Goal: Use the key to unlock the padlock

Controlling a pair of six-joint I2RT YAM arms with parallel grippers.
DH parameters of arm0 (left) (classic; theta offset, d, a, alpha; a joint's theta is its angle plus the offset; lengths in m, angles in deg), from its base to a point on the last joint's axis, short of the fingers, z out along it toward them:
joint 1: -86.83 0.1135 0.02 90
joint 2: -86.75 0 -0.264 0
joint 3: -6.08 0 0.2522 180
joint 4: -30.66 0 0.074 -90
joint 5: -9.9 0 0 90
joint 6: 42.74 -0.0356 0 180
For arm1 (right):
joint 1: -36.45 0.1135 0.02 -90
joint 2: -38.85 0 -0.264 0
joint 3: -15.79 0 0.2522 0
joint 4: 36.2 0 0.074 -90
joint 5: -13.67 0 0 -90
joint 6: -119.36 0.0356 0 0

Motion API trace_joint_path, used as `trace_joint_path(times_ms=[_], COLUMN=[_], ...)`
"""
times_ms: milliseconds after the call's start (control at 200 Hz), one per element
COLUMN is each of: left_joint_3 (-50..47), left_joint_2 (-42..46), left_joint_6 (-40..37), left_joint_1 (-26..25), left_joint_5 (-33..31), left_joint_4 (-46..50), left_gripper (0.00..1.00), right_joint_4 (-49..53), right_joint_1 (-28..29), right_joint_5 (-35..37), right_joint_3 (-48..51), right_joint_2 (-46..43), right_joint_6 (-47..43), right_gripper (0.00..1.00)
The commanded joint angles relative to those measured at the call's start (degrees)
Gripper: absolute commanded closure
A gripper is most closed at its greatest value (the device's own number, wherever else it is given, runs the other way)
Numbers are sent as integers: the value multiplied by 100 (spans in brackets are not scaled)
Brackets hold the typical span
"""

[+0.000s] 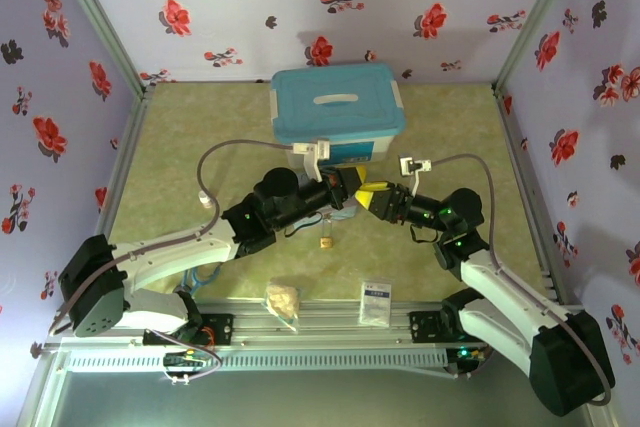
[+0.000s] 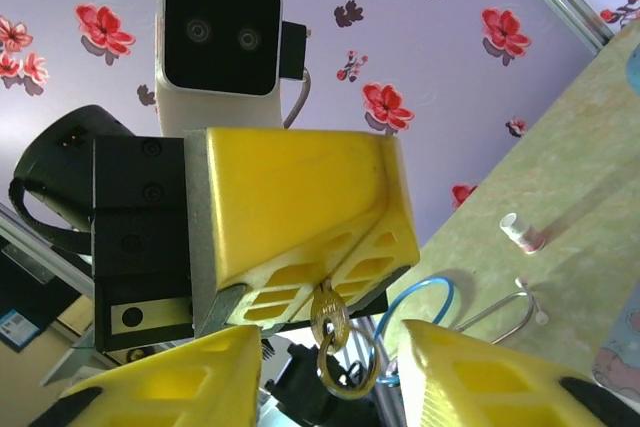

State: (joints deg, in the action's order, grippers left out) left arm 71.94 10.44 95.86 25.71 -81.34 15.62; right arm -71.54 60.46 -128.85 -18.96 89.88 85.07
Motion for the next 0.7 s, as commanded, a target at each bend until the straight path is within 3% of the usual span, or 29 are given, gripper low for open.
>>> trace_joint_path(times_ms=[0,485,615,695], left_joint_3=[179,29,2,-6], left_joint_2=[-55,-103,-133,-109], left_joint_6=[-119,123,141,135], left_joint_1=[6,4,10,4], left_joint_5=[123,225,222,213], left_joint_4=[-148,-356,-389,-377], left_gripper=[100,100,100,100], right_joint_4=[-62,-163,-146,-106], right_joint_1=[20,-12,-15,-19], right_joint_5=[1,-46,-27,10], right_joint_3=[-170,-185,-145,-134], right_joint_2=[-6,46,57,39], right_joint_6=[-215,-226,-262,-286], right_gripper=[68,80,100,100])
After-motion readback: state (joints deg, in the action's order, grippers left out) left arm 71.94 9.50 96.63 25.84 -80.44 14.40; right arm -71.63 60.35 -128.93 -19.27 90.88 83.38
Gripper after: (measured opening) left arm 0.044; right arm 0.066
